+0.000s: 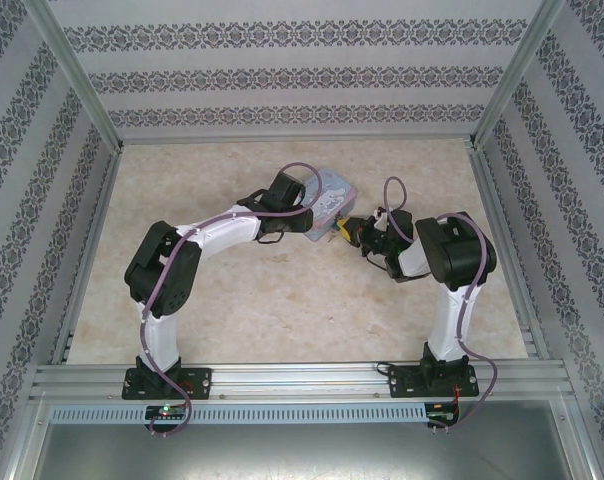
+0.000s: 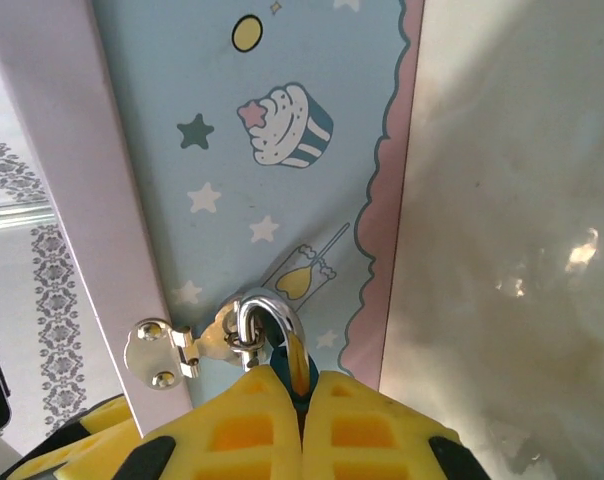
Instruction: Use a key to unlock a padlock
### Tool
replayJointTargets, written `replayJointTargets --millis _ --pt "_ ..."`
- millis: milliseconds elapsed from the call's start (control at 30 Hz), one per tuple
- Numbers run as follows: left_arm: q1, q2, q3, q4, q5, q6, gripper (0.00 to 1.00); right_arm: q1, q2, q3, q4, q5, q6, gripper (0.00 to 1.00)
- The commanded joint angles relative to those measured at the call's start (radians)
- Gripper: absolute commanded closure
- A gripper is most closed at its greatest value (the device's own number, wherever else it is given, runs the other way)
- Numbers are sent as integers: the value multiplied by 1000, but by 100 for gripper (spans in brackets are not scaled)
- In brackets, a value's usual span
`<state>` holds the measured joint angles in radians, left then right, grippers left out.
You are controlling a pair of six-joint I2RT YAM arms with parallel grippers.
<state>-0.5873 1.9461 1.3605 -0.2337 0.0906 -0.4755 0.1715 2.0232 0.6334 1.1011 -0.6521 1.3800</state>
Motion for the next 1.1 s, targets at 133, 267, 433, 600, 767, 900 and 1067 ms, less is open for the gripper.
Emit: replayJointTargets --millis 133,267,433,600,767,900,1067 --pt "-2 82 -86 -328 -41 23 54 -50 0 -10 -32 75 -49 100" --pt "1 19 -83 -337 -74 18 41 -49 -14 -38 -44 58 -76 100" --pt "9 -80 -28 -383 -91 23 33 -43 -17 -72 -41 48 -90 100" --pt "7 -74 116 -450 -65 61 32 -29 -11 -90 -26 43 -94 100" --pt "1 38 346 -517 -30 97 32 -14 -17 -103 -20 44 -96 100" --pt "-17 147 533 -574 -19 120 33 -9 -19 -100 -20 44 -92 100" --pt "-33 245 664 -599 6 124 33 -4 -24 -79 -20 33 -85 100"
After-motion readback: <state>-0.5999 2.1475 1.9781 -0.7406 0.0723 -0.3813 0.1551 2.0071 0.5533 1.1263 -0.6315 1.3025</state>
